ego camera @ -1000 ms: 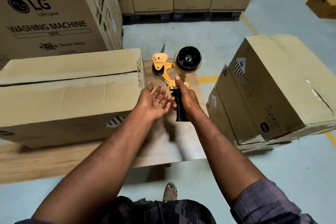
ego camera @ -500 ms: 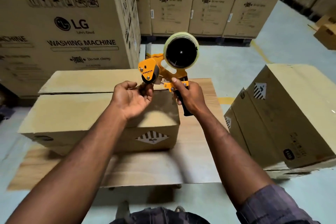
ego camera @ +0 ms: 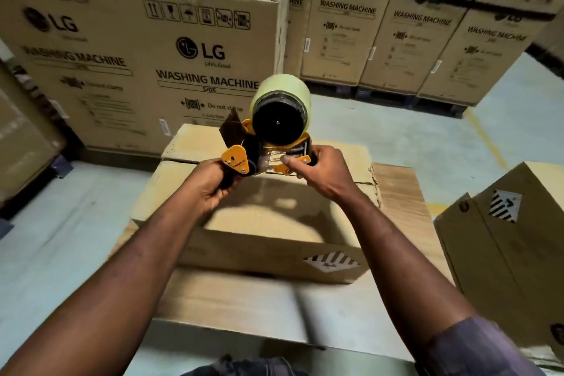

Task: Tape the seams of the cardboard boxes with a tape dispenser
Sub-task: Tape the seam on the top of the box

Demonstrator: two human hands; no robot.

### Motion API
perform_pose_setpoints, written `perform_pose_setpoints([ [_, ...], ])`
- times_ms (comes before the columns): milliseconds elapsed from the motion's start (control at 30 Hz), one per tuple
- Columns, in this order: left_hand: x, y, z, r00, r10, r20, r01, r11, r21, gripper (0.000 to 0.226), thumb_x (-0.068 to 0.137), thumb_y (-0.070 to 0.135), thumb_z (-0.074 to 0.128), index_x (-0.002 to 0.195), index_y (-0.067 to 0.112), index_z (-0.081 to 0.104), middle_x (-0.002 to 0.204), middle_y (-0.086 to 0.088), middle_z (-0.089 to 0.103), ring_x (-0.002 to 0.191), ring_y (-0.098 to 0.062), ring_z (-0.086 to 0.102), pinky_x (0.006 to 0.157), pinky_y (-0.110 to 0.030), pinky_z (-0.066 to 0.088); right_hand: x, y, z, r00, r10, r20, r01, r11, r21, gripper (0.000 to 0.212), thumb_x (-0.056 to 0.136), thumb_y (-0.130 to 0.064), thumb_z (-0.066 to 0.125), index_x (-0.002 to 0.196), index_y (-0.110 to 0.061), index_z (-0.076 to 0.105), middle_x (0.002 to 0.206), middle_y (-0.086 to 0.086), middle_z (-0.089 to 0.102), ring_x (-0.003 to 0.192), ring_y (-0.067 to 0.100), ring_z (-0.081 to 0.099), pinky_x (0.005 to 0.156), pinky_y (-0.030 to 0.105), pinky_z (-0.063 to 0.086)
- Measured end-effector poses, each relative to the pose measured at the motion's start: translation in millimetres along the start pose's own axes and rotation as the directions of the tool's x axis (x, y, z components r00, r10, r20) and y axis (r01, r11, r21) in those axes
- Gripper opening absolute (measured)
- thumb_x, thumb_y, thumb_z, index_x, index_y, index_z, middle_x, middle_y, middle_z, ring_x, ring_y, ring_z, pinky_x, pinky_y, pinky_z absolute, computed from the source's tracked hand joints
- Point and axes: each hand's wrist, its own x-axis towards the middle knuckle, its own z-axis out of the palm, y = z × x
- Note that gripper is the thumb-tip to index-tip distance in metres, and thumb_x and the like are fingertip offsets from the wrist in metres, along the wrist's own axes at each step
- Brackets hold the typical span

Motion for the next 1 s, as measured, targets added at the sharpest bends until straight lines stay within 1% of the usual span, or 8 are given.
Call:
perform_pose_setpoints([
  [100,14.5,4.3,-37.8,0.994,0.102,-0.048,-0.094,0.984,0.155,0.022,0.092,-0.002,0.055,0.078,0.011,0.066,0.050,-0.002,0.061,0.039,-0.010,0.051,0.046,-0.023,0.036,16.6,-12.1,27.3,0.999,-0.023,0.039,0.026,0.997,-0.076,0.054,0.071,-0.078,0.069,0.075,-0.024,0.073,0.068,-0.008,0.072,0.065,0.009,0.068,0.062,0.039,0.054],
  [267,31.9,22.5,-93.8,0.979,0.182,-0.090,-0.151,0.949,0.278,0.031,0.091,0.001,0.059,0.065,0.013,0.069,0.050,-0.003,0.062,0.042,-0.013,0.051,0.048,-0.022,0.035,38.9,-35.7,65.3,0.994,-0.063,0.094,0.074,0.990,-0.121,0.047,0.070,-0.078,0.070,0.072,-0.031,0.070,0.065,-0.014,0.069,0.063,0.003,0.065,0.059,0.029,0.047],
  [433,57.4,37.4,-157.0,0.994,0.106,0.005,-0.106,0.986,0.132,0.019,0.101,0.008,0.053,0.102,-0.004,0.067,0.064,-0.003,0.049,0.046,-0.007,0.034,0.041,-0.014,0.027,60.9,-42.0,84.8,0.991,-0.050,0.123,0.073,0.978,-0.194,0.051,0.069,-0.079,0.070,0.074,-0.029,0.072,0.067,-0.011,0.071,0.065,0.011,0.067,0.060,0.037,0.052],
  [533,71.5,40.2,-175.3,0.991,0.130,-0.024,-0.123,0.973,0.194,0.017,0.099,0.010,0.058,0.094,0.000,0.070,0.068,-0.005,0.053,0.049,-0.008,0.040,0.043,-0.014,0.035,69.5,-47.8,98.9,0.989,-0.059,0.136,0.094,0.961,-0.262,0.058,0.067,-0.082,0.066,0.077,-0.026,0.072,0.068,-0.005,0.070,0.067,0.014,0.066,0.060,0.037,0.051],
  [633,80.8,41.7,-182.6,0.983,0.164,-0.084,-0.136,0.952,0.274,0.017,0.098,0.013,0.062,0.093,0.000,0.072,0.068,-0.008,0.061,0.049,-0.010,0.049,0.046,-0.015,0.042,77.5,-51.0,110.1,0.989,-0.059,0.133,0.096,0.950,-0.296,0.046,0.072,-0.076,0.071,0.072,-0.030,0.068,0.065,-0.004,0.067,0.061,0.014,0.062,0.057,0.036,0.047],
  [733,90.1,38.7,-184.8,0.961,0.246,-0.126,-0.172,0.889,0.424,0.016,0.096,0.014,0.065,0.089,0.004,0.074,0.068,-0.010,0.067,0.050,-0.012,0.056,0.050,-0.019,0.048,82.2,-52.7,117.7,0.989,-0.048,0.142,0.095,0.934,-0.344,0.048,0.074,-0.073,0.073,0.068,-0.027,0.063,0.058,-0.006,0.059,0.055,0.012,0.054,0.052,0.034,0.040],
  [933,107.3,25.7,-184.5,0.931,0.328,-0.161,-0.201,0.828,0.524,0.019,0.094,0.024,0.068,0.081,0.012,0.073,0.067,-0.003,0.068,0.047,-0.002,0.057,0.049,-0.016,0.046,90.1,-44.7,125.1,0.988,-0.033,0.151,0.091,0.915,-0.394,0.051,0.077,-0.073,0.071,0.071,-0.023,0.064,0.057,-0.008,0.056,0.053,0.010,0.051,0.052,0.030,0.035],
  [1000,114.5,15.9,-186.7,0.946,0.283,-0.157,-0.168,0.843,0.511,0.023,0.094,0.029,0.067,0.077,0.014,0.070,0.070,-0.004,0.067,0.057,-0.013,0.058,0.057,-0.022,0.045,90.8,-41.6,127.8,0.987,-0.035,0.158,0.100,0.899,-0.427,0.050,0.078,-0.073,0.071,0.072,-0.024,0.064,0.060,-0.007,0.059,0.056,0.012,0.055,0.052,0.030,0.037],
])
